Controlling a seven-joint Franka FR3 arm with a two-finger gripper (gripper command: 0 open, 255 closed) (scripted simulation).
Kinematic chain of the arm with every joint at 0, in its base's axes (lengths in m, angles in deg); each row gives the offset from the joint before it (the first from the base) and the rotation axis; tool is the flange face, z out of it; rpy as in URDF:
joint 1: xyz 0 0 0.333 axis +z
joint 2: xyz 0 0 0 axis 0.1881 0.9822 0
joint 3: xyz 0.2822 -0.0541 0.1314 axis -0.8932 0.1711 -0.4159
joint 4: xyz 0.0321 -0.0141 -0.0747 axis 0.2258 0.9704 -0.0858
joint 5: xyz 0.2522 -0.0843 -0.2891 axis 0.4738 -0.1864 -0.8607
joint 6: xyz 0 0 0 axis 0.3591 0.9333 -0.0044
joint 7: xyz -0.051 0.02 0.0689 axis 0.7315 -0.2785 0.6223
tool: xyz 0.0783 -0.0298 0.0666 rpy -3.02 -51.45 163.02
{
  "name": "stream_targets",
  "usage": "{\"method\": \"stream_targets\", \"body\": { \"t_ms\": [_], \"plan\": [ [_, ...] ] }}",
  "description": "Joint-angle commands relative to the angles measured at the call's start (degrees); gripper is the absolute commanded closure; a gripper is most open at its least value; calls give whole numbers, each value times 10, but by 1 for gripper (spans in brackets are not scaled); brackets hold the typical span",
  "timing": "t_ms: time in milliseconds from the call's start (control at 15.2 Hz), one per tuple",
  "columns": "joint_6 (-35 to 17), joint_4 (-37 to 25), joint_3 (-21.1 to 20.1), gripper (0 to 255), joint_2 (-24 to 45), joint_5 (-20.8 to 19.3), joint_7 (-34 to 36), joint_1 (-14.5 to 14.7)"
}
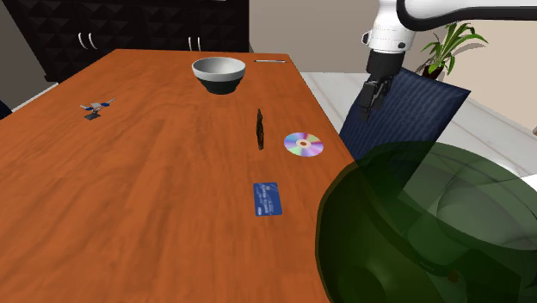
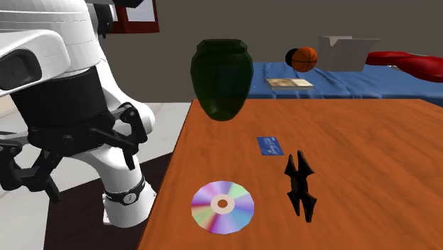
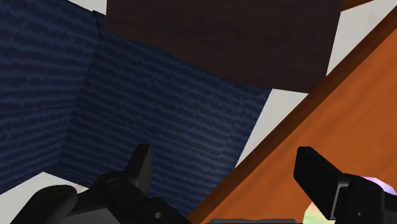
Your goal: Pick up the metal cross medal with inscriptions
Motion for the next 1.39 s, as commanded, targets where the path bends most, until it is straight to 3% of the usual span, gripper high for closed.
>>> {"method": "stream_targets", "body": {
  "t_ms": [0,726,1056,1320],
  "plan": [
    [0,0,0,0,0,0,0,0],
    [-37,-82,-160,0,94,110,302,-1],
    [-58,-157,-225,0,173,125,439,-14],
    [-69,-233,-273,0,251,116,551,-27]
  ]
}}
